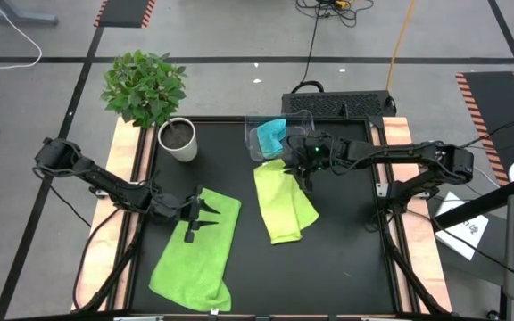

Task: Fold microfiber towels
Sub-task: Fold the light green microfiber cloth

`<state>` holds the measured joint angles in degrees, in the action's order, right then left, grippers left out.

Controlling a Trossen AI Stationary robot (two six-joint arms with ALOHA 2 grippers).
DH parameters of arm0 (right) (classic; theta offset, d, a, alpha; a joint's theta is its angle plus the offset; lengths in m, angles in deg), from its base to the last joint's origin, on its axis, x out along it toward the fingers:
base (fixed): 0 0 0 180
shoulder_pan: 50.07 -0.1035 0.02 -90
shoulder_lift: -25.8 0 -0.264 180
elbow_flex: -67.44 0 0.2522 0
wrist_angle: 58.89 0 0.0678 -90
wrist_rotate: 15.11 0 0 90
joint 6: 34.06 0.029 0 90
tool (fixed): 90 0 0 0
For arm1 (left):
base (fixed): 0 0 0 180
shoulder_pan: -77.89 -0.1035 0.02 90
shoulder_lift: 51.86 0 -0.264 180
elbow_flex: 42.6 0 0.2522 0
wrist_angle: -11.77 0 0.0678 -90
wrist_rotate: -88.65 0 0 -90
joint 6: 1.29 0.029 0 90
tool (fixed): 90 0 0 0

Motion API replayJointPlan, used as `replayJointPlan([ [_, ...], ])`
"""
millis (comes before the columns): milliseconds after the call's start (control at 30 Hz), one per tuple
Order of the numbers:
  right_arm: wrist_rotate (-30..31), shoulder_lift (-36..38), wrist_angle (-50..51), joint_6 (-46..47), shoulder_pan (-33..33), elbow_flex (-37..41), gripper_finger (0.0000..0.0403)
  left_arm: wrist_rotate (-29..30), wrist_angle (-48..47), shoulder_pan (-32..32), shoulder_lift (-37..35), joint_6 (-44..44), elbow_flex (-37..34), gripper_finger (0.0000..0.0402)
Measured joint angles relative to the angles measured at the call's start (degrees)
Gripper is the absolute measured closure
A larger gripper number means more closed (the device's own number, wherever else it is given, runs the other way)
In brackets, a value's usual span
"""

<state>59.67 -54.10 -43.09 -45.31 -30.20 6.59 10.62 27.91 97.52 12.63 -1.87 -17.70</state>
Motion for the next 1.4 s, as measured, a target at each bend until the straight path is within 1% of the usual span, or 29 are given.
replayJointPlan([
  [133, 2.00, 0.00, 0.20, 2.52, 1.25, 0.00, 0.0267, 0.00, -0.09, 0.00, 0.00, 0.00, 0.00, 0.0256],
  [200, 3.41, 0.02, 1.90, 3.71, 1.87, 0.00, 0.0242, -0.02, -0.10, 0.00, 0.00, -0.20, 0.00, 0.0256],
  [267, 3.40, 0.50, 6.20, 5.10, 2.03, 0.01, 0.0225, -0.02, -0.11, 0.00, 0.00, -0.68, 0.00, 0.0256],
  [333, 3.20, 0.87, 11.41, 6.29, 1.76, 0.02, 0.0218, -0.02, -0.26, 0.00, 0.00, -1.12, 0.00, 0.0256],
  [433, 3.51, 0.94, 19.02, 9.25, 0.15, 0.09, 0.0222, -0.80, -0.79, 0.00, 0.00, -1.22, 0.00, 0.0256],
  [500, 4.53, 1.00, 21.66, 11.96, -1.85, 0.18, 0.0234, -1.54, -1.00, 0.00, 0.00, -1.03, 0.00, 0.0256],
  [733, 4.78, 1.07, 24.13, 25.74, -9.48, 2.97, 0.0274, -1.93, -1.35, 0.04, 0.00, -1.03, 0.00, 0.0256],
  [967, 4.73, 1.05, 26.83, 37.04, -13.61, 6.85, 0.0281, -2.01, -1.40, 1.64, 0.00, -0.85, 0.00, 0.0256],
  [1167, 4.49, 1.05, 26.82, 43.75, -15.49, 9.29, 0.0280, -2.02, -1.39, 3.23, 0.00, -0.79, 0.00, 0.0256],
  [1333, 3.60, 1.05, 23.65, 46.53, -16.70, 10.16, 0.0280, -1.83, -1.33, 4.16, 0.00, -0.66, 0.00, 0.0256],
  [1400, 2.76, 1.01, 20.79, 47.02, -17.58, 10.19, 0.0280, -1.77, -1.33, 4.40, 0.00, -0.66, 0.00, 0.0256],
])
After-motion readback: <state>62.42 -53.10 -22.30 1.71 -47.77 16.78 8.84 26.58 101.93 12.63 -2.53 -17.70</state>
